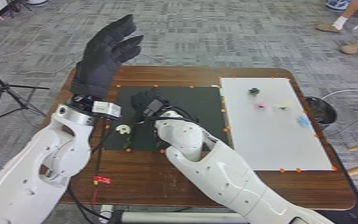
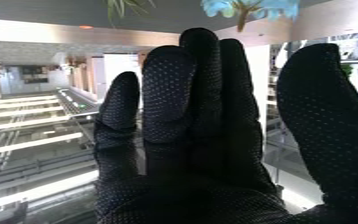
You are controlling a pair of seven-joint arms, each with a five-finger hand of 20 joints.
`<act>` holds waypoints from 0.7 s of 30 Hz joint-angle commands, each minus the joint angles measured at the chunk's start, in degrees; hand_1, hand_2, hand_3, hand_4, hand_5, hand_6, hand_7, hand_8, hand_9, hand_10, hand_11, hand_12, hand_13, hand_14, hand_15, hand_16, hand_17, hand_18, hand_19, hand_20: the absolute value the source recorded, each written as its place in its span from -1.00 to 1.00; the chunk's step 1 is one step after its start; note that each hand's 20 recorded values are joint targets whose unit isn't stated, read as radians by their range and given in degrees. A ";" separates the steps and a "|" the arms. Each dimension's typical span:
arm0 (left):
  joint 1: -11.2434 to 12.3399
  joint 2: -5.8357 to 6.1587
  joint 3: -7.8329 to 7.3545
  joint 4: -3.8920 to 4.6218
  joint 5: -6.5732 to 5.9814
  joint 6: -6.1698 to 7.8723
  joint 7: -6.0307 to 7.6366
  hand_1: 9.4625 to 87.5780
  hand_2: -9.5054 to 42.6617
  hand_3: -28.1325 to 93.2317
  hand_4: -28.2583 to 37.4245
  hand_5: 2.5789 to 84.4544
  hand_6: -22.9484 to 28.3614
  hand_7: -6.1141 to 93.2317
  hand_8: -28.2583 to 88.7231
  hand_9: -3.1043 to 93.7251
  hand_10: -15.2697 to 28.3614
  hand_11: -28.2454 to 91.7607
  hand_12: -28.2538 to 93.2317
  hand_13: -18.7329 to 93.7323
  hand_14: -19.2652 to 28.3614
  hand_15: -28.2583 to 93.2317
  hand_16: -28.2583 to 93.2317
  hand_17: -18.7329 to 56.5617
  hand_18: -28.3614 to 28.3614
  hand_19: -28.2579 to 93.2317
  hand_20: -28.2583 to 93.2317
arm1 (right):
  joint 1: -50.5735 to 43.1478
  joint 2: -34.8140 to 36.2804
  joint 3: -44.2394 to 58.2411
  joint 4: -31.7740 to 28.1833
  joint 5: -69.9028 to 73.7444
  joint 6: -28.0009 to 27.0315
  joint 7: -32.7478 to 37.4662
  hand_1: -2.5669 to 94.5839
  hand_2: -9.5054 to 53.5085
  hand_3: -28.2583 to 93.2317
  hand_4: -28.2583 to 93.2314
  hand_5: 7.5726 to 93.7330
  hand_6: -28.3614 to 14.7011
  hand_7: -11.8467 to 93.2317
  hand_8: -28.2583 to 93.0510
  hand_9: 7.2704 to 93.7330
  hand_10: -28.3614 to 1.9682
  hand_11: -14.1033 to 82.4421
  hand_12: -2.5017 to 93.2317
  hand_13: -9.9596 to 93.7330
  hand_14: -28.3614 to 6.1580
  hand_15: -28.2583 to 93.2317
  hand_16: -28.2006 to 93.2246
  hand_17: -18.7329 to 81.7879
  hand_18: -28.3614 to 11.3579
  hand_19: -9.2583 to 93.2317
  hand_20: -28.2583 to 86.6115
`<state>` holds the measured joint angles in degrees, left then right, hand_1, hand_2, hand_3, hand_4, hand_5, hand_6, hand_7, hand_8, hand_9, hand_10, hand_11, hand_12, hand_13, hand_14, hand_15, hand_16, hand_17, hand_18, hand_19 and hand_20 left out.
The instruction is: Arrange flowers
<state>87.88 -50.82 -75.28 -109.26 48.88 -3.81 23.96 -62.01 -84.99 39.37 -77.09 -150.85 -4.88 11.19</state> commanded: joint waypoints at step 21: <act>4.67 -1.48 -3.31 -1.05 -0.03 0.56 -0.42 -0.63 -0.88 0.54 -1.00 -0.42 -0.04 -0.48 -0.69 -0.46 0.17 -0.33 -0.21 -0.30 0.38 -0.24 -0.42 -0.80 0.75 0.18 -0.40 | -1.61 9.92 3.80 -6.23 -0.53 -6.58 -6.81 -0.22 -0.99 0.98 -0.91 -0.06 0.45 -0.07 -0.84 -0.15 0.00 0.32 -0.20 0.02 0.07 0.73 0.03 -0.38 -0.58 0.59 0.32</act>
<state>91.67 -51.72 -78.46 -110.09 48.88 -3.67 24.02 -62.75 -78.71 41.71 -81.67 -148.92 -8.17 13.50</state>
